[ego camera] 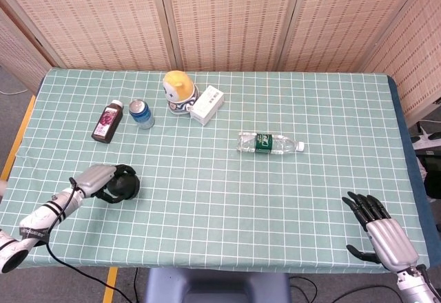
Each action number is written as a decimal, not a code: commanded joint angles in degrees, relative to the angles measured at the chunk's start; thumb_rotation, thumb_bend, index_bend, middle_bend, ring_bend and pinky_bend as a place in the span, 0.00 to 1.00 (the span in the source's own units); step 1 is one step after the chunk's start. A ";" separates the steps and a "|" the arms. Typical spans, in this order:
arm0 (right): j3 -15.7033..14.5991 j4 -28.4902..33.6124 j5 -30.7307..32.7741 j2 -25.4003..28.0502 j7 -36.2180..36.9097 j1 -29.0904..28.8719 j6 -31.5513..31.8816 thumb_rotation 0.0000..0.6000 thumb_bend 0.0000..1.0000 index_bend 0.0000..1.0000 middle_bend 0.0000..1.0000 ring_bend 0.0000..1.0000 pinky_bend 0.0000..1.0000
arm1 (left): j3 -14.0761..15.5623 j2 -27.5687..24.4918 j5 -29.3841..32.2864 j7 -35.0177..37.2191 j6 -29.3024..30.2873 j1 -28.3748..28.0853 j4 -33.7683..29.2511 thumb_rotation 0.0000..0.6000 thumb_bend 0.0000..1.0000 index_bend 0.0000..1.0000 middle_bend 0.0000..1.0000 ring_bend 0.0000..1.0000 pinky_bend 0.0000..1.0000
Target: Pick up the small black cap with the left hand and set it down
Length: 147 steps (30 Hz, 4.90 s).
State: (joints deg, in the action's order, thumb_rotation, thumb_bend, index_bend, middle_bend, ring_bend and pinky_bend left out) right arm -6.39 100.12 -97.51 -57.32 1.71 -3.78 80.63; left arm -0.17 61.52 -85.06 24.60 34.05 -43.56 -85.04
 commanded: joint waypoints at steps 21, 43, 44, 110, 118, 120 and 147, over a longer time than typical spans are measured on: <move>0.13 0.05 0.23 0.31 -0.20 0.09 0.14 1.00 0.12 0.00 0.00 0.00 0.00 | 3.90 2.29 40.35 -65.43 14.58 -4.12 -13.34 1.00 0.34 0.72 0.74 0.70 0.66; -0.38 0.09 -0.48 0.77 0.79 -0.21 -0.45 1.00 0.12 0.00 0.00 0.00 0.00 | -3.19 2.03 -1.30 8.09 10.62 3.48 -2.98 1.00 0.34 0.72 0.76 0.72 0.71; -0.27 0.05 -0.37 0.70 0.52 -0.17 -0.34 1.00 0.12 0.00 0.00 0.00 0.00 | -2.68 3.12 -2.21 2.00 11.75 3.64 -0.53 1.00 0.34 0.72 0.76 0.72 0.71; -0.46 0.38 -1.05 1.25 2.08 -0.05 0.36 1.00 0.14 0.00 0.00 0.00 0.00 | 0.56 11.00 19.21 -46.72 10.88 3.47 2.56 1.00 0.32 0.00 0.00 0.00 0.14; -0.51 0.69 -1.12 1.34 1.88 -0.01 0.38 1.00 0.14 0.00 0.00 0.00 0.00 | 0.66 12.77 19.08 -49.64 15.20 4.76 4.16 1.00 0.33 0.17 0.13 0.02 0.11; -0.57 0.64 -1.50 1.32 2.47 -0.02 0.62 1.00 0.14 0.00 0.00 0.00 0.00 | 0.57 12.88 18.54 -49.04 15.23 4.78 4.58 1.00 0.33 0.18 0.16 0.05 0.11; -0.74 1.00 -0.88 1.27 2.02 -0.50 -0.82 1.00 0.14 0.00 0.00 0.00 0.00 | -0.73 11.16 10.59 -42.09 19.61 6.17 4.52 1.00 0.34 0.51 0.53 0.38 0.16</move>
State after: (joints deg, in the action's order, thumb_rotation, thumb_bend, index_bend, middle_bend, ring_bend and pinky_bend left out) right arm -7.14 101.11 -98.39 -56.06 3.72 -4.29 79.80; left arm -0.61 73.53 -73.93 -16.47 52.54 -37.66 -80.11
